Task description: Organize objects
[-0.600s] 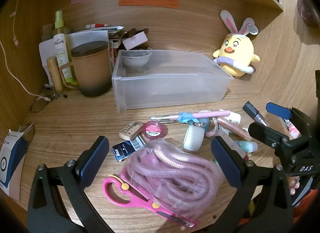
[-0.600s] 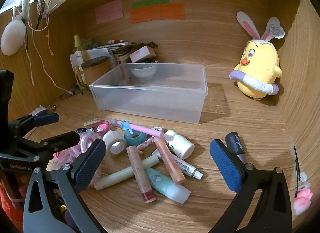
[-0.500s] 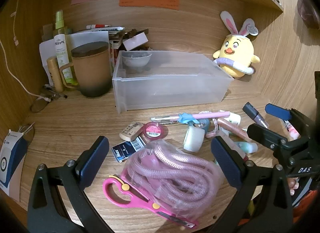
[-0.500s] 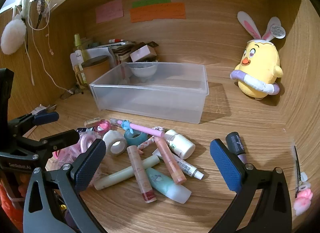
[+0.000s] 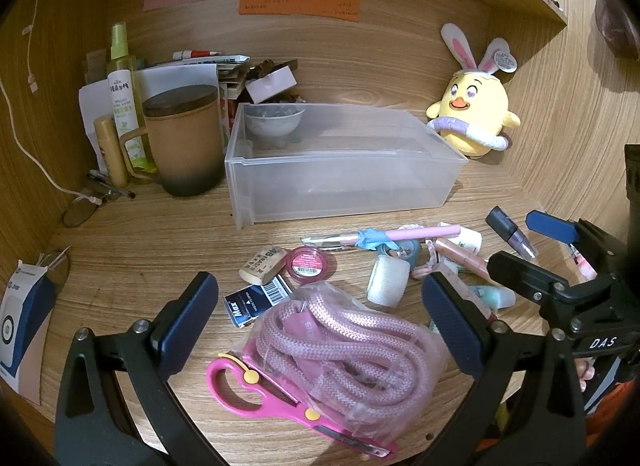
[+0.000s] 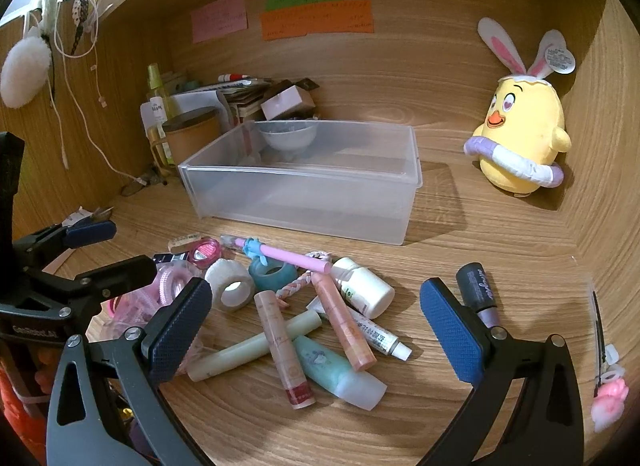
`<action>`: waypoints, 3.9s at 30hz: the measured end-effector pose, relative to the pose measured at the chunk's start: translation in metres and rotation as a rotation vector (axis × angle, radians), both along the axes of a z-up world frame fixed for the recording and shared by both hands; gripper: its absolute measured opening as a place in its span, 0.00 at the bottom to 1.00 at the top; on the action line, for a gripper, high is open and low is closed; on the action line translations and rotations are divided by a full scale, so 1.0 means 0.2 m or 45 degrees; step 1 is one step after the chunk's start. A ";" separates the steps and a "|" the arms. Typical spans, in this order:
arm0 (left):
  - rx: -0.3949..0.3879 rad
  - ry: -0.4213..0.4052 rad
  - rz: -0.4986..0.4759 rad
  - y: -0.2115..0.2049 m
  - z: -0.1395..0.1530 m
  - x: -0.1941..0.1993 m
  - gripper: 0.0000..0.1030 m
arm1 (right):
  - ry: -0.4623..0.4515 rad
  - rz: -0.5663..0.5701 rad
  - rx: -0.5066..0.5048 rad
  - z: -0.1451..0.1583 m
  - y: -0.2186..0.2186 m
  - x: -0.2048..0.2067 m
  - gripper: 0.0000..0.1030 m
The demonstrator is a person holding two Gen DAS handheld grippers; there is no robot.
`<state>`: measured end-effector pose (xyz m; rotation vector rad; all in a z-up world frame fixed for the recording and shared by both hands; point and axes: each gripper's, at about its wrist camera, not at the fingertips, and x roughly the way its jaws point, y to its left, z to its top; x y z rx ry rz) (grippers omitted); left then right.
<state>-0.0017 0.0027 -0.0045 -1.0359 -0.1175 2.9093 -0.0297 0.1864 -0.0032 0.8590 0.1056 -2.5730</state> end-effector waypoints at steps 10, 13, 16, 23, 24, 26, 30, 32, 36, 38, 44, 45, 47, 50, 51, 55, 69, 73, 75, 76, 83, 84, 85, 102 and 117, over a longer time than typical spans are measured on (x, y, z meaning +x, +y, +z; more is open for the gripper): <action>0.002 0.001 -0.008 0.01 0.01 -0.01 1.00 | -0.004 0.004 0.004 0.00 0.00 -0.01 1.00; 0.000 0.004 -0.011 0.01 0.01 0.00 1.00 | -0.004 0.004 0.005 0.00 -0.01 -0.01 1.00; 0.003 0.007 -0.013 0.01 0.02 0.00 1.00 | -0.006 0.006 0.003 0.00 -0.01 -0.01 1.00; 0.002 0.009 -0.013 0.01 0.02 0.00 1.00 | -0.013 0.007 0.003 -0.01 -0.01 -0.01 1.00; 0.003 0.008 -0.014 0.01 0.02 0.00 1.00 | -0.013 0.008 0.003 -0.01 -0.01 -0.01 1.00; 0.007 0.009 -0.014 0.01 0.02 0.00 1.00 | -0.012 0.008 0.003 -0.01 -0.01 -0.01 1.00; 0.009 0.010 -0.014 0.01 0.02 0.00 1.00 | -0.012 0.009 0.004 -0.01 -0.01 -0.01 1.00; 0.014 0.007 -0.011 0.01 0.02 0.00 1.00 | -0.011 0.008 0.005 -0.01 -0.01 -0.01 1.00; 0.021 0.004 -0.011 0.00 0.02 0.00 1.00 | -0.011 0.008 0.002 -0.01 -0.01 0.00 1.00; 0.021 0.005 -0.010 0.00 0.02 0.00 1.00 | -0.011 0.013 0.001 -0.01 -0.02 0.00 1.00; 0.039 -0.012 -0.021 -0.01 0.01 0.00 1.00 | -0.006 0.032 0.004 -0.01 -0.03 0.00 1.00; 0.045 -0.016 -0.024 -0.01 0.00 0.00 1.00 | -0.007 0.035 0.006 -0.01 -0.03 0.00 1.00; 0.059 -0.020 -0.029 -0.02 0.00 -0.01 1.00 | -0.007 0.038 0.008 -0.02 -0.03 0.00 1.00; 0.066 -0.019 -0.026 -0.04 -0.01 -0.01 1.00 | -0.013 0.033 0.007 -0.02 -0.02 -0.01 1.00; 0.065 -0.016 -0.021 -0.04 -0.01 -0.01 1.00 | -0.016 0.032 0.005 -0.02 -0.01 -0.01 1.00; 0.071 -0.042 -0.015 -0.09 -0.01 -0.03 0.79 | -0.014 0.020 -0.005 -0.02 0.03 -0.03 0.99; -0.012 -0.260 -0.013 -0.26 -0.12 -0.28 0.45 | -0.138 -0.179 0.067 -0.09 0.39 -0.24 0.62; 0.024 -0.341 -0.050 -0.29 -0.16 -0.35 0.41 | -0.215 -0.216 0.085 -0.15 0.45 -0.30 0.49; 0.009 -0.366 -0.069 -0.29 -0.17 -0.37 0.40 | -0.236 -0.230 0.095 -0.18 0.47 -0.33 0.47; 0.004 -0.371 -0.079 -0.28 -0.18 -0.38 0.40 | -0.245 -0.234 0.098 -0.18 0.48 -0.34 0.44; -0.012 -0.411 -0.123 -0.28 -0.21 -0.45 0.29 | -0.296 -0.220 0.135 -0.21 0.46 -0.42 0.27; -0.019 -0.407 -0.125 -0.28 -0.21 -0.46 0.25 | -0.304 -0.213 0.135 -0.22 0.46 -0.43 0.23; -0.017 -0.404 -0.128 -0.28 -0.21 -0.46 0.23 | -0.304 -0.213 0.137 -0.22 0.46 -0.43 0.23; 0.029 -0.104 -0.055 -0.33 0.13 -0.36 0.23 | -0.069 -0.136 0.037 0.12 0.36 -0.40 0.23; 0.026 -0.059 -0.032 -0.30 0.27 -0.61 0.23 | 0.007 0.020 0.013 0.32 0.05 -0.67 0.23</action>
